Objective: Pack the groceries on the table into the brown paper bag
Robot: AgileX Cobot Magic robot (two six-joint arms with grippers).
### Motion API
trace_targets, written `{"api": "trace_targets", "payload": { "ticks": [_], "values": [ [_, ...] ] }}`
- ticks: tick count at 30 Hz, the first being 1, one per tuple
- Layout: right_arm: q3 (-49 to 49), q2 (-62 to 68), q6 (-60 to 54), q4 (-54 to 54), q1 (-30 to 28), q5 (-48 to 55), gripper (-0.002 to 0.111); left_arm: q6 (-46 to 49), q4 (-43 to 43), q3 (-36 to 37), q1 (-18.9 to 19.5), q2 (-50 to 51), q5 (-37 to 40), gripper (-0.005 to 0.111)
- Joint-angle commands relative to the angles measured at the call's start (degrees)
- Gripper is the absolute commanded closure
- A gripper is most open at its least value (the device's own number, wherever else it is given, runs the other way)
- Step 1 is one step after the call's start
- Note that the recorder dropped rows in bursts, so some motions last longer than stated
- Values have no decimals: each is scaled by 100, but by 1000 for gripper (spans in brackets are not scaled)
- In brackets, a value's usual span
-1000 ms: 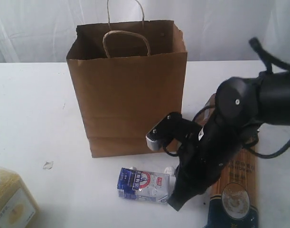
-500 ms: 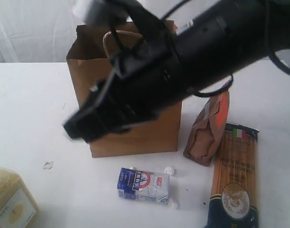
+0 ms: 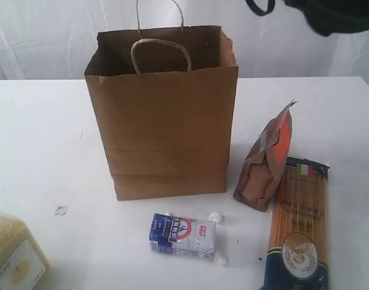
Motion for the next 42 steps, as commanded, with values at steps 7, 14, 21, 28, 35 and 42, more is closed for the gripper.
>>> {"api": "trace_targets", "payload": {
  "ticks": [7, 14, 21, 28, 35, 42],
  "values": [
    [-21, 864, -535, -71, -6, -989, 83, -35, -27, 22, -49, -15, 11, 107],
    [-21, 878, -657, -47, -6, -1406, 82, -35, -27, 22, -49, -15, 11, 107],
    [1, 400, -1796, 762, -6, -1455, 84, -35, -27, 22, -49, -15, 11, 107],
    [631, -94, -6211, 4494, 37, -2697, 108, -35, -27, 22, -49, -15, 11, 107],
    [1180, -365, -7522, 4494, 51, -5589, 108, -35, -27, 22, -49, -15, 11, 107],
    [2061, -1245, -6748, 4494, -680, -5322, 108, -35, -27, 22, -49, -15, 11, 107]
  ]
}}
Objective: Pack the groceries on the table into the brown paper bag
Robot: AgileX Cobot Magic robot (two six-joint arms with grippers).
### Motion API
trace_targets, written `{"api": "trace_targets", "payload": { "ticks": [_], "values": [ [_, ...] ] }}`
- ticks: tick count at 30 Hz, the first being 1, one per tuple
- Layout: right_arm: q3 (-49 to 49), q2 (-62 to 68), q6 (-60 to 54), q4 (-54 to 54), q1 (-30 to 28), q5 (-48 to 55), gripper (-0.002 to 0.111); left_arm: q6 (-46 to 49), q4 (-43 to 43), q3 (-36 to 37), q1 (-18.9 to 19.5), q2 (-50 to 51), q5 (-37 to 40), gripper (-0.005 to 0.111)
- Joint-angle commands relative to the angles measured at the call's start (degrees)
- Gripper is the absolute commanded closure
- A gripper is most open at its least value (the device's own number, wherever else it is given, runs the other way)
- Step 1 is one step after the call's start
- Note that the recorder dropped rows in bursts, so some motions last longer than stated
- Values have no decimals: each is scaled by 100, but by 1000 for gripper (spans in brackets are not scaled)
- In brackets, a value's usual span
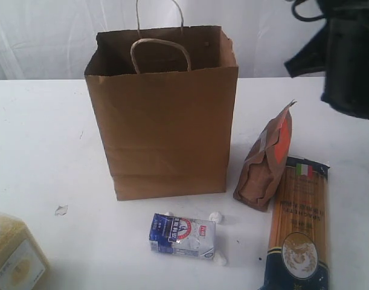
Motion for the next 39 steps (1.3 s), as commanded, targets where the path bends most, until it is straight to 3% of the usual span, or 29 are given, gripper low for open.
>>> {"api": "trace_targets", "payload": {
  "ticks": [1, 7, 10, 13, 16, 18, 23, 26, 35, 39],
  "values": [
    [493, -796, 1009, 10, -677, 1103, 108, -35, -27, 22, -49, -15, 11, 107],
    [1165, -1804, 6414, -815, -2608, 3328, 108, -35, -27, 22, -49, -15, 11, 107],
    [1390, -2110, 8908, -2552, -3560, 5402, 108, -35, -27, 22, -49, -15, 11, 107],
    [1238, -2059, 9606, -4820, -4182, 7881, 108, -35, -27, 22, -49, -15, 11, 107],
    [1071, -1680, 9508, -5318, -4663, 10385, 108, -35, -27, 22, -49, -15, 11, 107],
    [1041, -1369, 9125, -5330, -4785, 11183, 108, -35, -27, 22, -49, -15, 11, 107],
    [1041, -663, 8341, -5552, -4680, 11903, 108, -35, -27, 22, -49, -15, 11, 107],
    [1041, -478, 8329, -6077, -4250, 12087, 108, -35, -27, 22, -49, -15, 11, 107],
    [1041, 111, 9642, -7842, -1623, 11288, 108, -35, -27, 22, -49, -15, 11, 107],
    [1041, 527, 9917, -8112, -1069, 10602, 108, -35, -27, 22, -49, -15, 11, 107]
  ]
}}
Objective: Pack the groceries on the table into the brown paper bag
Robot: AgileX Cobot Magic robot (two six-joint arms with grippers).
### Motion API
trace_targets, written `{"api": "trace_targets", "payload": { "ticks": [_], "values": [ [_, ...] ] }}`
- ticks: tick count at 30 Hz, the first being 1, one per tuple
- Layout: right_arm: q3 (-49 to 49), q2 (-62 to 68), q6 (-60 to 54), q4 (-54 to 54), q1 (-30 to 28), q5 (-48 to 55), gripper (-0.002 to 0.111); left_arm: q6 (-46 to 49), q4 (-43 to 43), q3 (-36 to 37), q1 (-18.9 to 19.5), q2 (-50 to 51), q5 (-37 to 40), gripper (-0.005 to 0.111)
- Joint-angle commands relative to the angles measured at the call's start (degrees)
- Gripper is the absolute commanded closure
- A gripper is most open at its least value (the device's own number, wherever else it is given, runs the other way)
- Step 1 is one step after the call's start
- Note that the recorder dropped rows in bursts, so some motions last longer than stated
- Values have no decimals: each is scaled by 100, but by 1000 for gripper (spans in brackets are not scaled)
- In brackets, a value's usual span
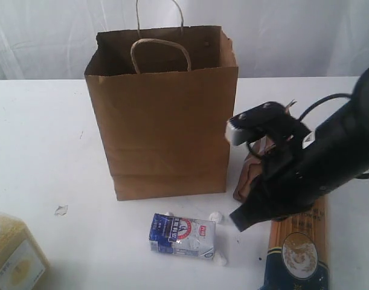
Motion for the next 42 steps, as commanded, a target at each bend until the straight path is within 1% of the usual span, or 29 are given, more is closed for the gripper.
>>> {"api": "trace_targets", "payload": {
  "ticks": [1, 6, 11, 13, 14, 17, 20, 26, 30, 31, 33, 35, 36, 38, 40, 42],
  "values": [
    [-28, 487, 256, -320, 572, -911, 108, -35, -27, 22, -49, -15, 11, 107],
    [-28, 1149, 256, -333, 716, -2208, 108, -35, -27, 22, -49, -15, 11, 107],
    [-28, 1673, 286, -329, 728, -2625, 108, -35, -27, 22, -49, -15, 11, 107],
    [-28, 1884, 286, -312, 856, -2553, 108, -35, -27, 22, -49, -15, 11, 107],
    [-28, 1898, 215, -285, 1036, -2340, 108, -35, -27, 22, -49, -15, 11, 107],
    [-28, 1811, 19, -285, 1302, -2160, 108, -35, -27, 22, -49, -15, 11, 107],
    [-52, 1664, 19, -285, 1450, -2162, 108, -35, -27, 22, -49, -15, 11, 107],
    [-244, 755, 42, -407, 1455, -2242, 108, -35, -27, 22, -49, -15, 11, 107],
    [-219, 674, 216, -444, 1455, -1686, 107, -35, -27, 22, -49, -15, 11, 107],
    [-219, 719, 308, -472, 1455, -1674, 104, -35, -27, 22, -49, -15, 11, 107],
    [-219, 884, 734, -805, 1444, -1832, 93, -35, -27, 22, -49, -15, 11, 107],
    [-219, 1126, 1728, -1545, 1420, -2011, 81, -35, -27, 22, -49, -15, 11, 107],
    [-219, 1299, 2460, -1843, 1354, -2045, 74, -35, -27, 22, -49, -15, 11, 107],
    [-230, 1510, 3172, -2070, 1277, -2045, 66, -35, -27, 22, -49, -15, 11, 107],
    [-241, 1652, 3591, -2094, 1279, -2191, 62, -35, -27, 22, -49, -15, 11, 107],
    [-241, 1750, 3687, -2094, 1279, -2473, 62, -35, -27, 22, -49, -15, 11, 107]
  ]
}}
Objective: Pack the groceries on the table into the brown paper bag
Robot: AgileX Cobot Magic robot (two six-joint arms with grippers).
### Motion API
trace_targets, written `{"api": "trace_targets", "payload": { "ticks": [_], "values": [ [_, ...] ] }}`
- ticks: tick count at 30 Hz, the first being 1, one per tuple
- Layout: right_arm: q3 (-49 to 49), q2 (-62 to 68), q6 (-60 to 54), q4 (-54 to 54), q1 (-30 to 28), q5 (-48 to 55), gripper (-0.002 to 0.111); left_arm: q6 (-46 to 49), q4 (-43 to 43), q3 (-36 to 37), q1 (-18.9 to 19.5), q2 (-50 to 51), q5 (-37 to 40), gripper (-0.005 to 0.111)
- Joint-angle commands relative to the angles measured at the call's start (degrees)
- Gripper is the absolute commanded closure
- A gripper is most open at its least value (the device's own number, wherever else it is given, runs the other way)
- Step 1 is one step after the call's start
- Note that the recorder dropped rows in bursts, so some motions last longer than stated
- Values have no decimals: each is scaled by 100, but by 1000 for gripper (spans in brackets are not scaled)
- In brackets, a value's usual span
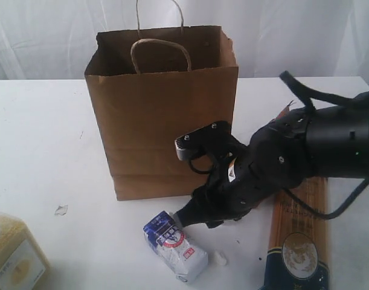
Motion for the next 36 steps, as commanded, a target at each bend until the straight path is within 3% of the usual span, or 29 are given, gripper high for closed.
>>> {"api": "trace_targets", "payload": {
  "ticks": [1, 12, 27, 36],
  "values": [
    [-15, 210, 558, -156, -52, -524, 62, -35, -27, 22, -49, -15, 11, 107],
    [-15, 833, 558, -778, -52, -623, 62, -35, -27, 22, -49, -15, 11, 107],
    [-82, 667, 558, -800, -52, -208, 102, -35, -27, 22, -49, -15, 11, 107],
    [-349, -238, 558, -621, -52, 481, 104, -35, -27, 22, -49, -15, 11, 107]
  ]
}}
